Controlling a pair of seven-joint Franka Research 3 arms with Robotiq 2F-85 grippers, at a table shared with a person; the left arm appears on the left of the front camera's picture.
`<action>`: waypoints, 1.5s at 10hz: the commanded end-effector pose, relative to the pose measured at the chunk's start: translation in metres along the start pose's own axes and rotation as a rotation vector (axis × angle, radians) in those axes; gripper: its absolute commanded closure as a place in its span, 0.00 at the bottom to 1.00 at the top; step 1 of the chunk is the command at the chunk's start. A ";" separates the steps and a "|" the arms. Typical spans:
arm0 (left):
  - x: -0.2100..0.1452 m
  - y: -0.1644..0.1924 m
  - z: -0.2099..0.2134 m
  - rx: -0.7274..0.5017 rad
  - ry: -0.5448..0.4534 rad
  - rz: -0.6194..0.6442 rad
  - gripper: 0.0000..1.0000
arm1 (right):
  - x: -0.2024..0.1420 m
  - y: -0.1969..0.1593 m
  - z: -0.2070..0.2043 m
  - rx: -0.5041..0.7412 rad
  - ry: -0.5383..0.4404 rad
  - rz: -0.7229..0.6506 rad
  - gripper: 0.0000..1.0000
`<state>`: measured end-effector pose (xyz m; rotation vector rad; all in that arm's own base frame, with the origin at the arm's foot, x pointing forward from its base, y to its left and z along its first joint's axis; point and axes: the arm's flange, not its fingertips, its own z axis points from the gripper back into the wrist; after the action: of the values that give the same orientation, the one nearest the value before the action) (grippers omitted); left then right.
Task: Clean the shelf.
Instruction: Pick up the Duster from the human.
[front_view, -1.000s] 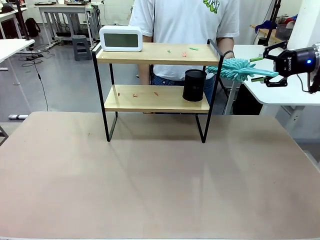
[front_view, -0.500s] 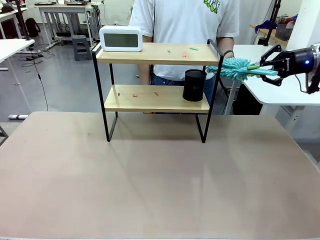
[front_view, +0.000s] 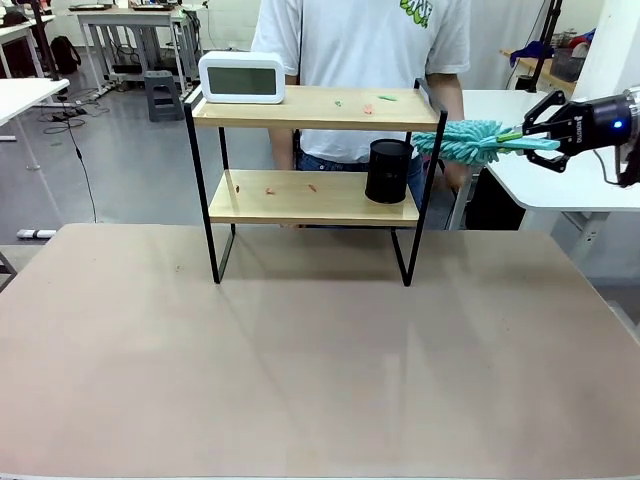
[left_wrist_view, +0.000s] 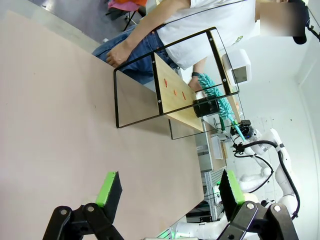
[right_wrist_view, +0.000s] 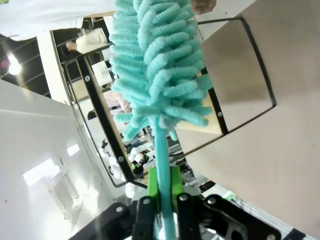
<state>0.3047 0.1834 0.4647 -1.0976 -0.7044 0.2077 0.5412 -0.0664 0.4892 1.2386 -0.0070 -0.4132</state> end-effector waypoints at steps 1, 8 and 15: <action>-0.003 -0.001 -0.002 -0.018 -0.013 -0.021 0.00 | -0.049 0.021 0.050 -0.073 -0.010 0.202 1.00; -0.003 -0.001 -0.002 -0.018 -0.013 -0.021 0.00 | -0.239 -0.052 0.185 -0.230 0.145 0.659 1.00; -0.003 -0.001 -0.002 -0.018 -0.013 -0.021 0.00 | -0.238 -0.018 0.179 -0.332 0.005 0.663 1.00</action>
<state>0.3049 0.1849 0.4665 -1.0970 -0.7060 0.2062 0.2720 -0.1636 0.5796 0.8357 -0.3202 0.1854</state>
